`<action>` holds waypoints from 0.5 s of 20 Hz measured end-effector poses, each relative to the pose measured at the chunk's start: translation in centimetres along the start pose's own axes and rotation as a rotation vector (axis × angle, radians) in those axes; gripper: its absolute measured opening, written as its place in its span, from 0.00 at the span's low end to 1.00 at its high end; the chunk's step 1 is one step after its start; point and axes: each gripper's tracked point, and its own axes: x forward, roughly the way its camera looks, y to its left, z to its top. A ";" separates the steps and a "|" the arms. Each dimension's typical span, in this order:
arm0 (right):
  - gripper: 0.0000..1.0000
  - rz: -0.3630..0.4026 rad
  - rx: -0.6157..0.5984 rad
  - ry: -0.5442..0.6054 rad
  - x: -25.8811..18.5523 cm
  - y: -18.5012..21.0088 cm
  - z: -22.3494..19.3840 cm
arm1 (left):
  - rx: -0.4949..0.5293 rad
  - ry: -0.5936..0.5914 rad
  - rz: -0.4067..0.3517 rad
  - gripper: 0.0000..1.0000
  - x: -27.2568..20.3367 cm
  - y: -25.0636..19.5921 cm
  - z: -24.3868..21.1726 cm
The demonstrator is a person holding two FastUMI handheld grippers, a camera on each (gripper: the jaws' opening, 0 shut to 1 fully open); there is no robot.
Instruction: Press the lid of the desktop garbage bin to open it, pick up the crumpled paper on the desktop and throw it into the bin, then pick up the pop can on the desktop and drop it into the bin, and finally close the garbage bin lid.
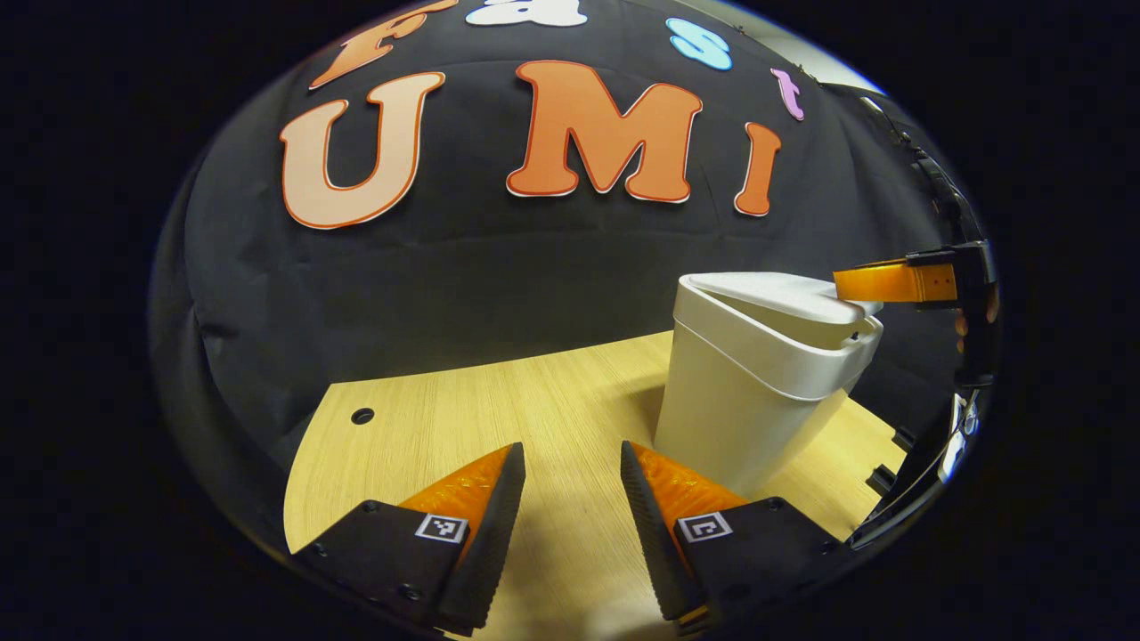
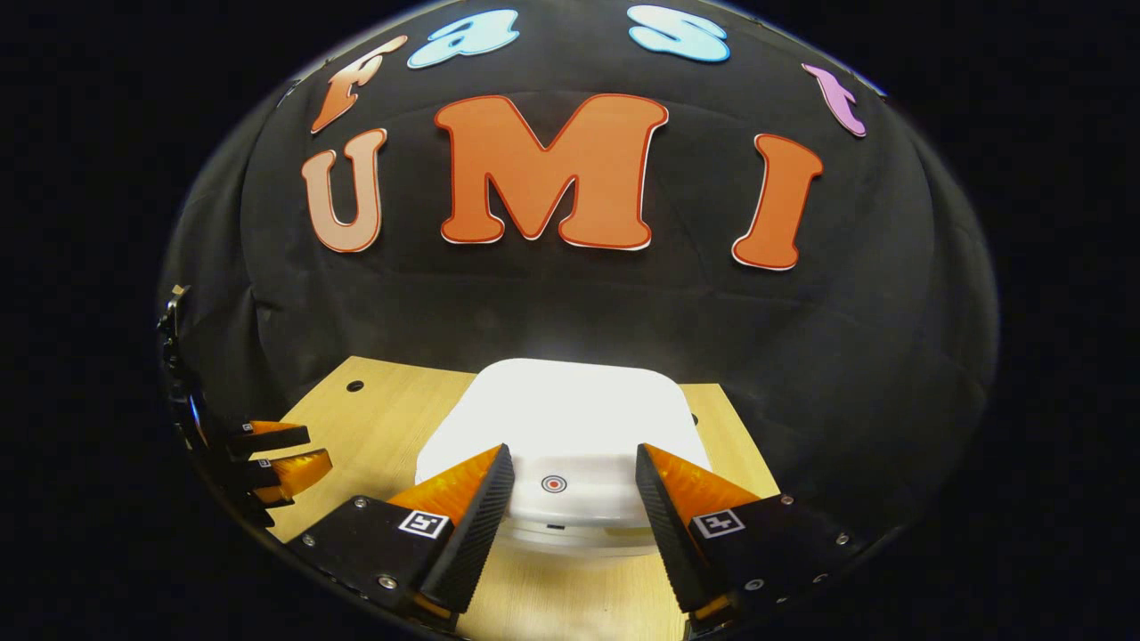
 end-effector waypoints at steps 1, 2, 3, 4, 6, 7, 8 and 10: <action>0.84 -0.004 0.007 0.004 0.1 0.0 -0.2 | 0.003 0.002 -0.004 0.71 0.1 0.0 -0.1; 0.81 -0.007 0.013 0.008 -0.1 0.3 -0.4 | 0.007 0.003 -0.010 0.71 0.1 0.0 -0.2; 0.80 -0.013 0.015 0.014 0.0 0.4 -0.7 | 0.012 0.004 -0.014 0.71 0.1 0.1 -0.2; 0.79 -0.018 0.016 0.020 0.0 0.5 -1.0 | 0.016 0.006 -0.020 0.71 0.2 0.1 -0.3; 0.77 -0.027 0.026 0.028 -0.3 0.7 -1.4 | 0.024 0.008 -0.029 0.71 0.3 0.3 -0.4; 0.77 -0.029 0.030 0.035 -0.4 0.9 -1.8 | 0.026 0.010 -0.035 0.71 0.3 0.3 -0.4; 0.75 -0.032 0.025 0.050 -0.7 1.0 -2.4 | 0.026 0.012 -0.042 0.71 0.3 0.3 -0.6; 0.70 -0.045 0.044 0.033 -0.9 1.0 -2.3 | 0.032 0.018 -0.057 0.71 0.3 0.4 -0.9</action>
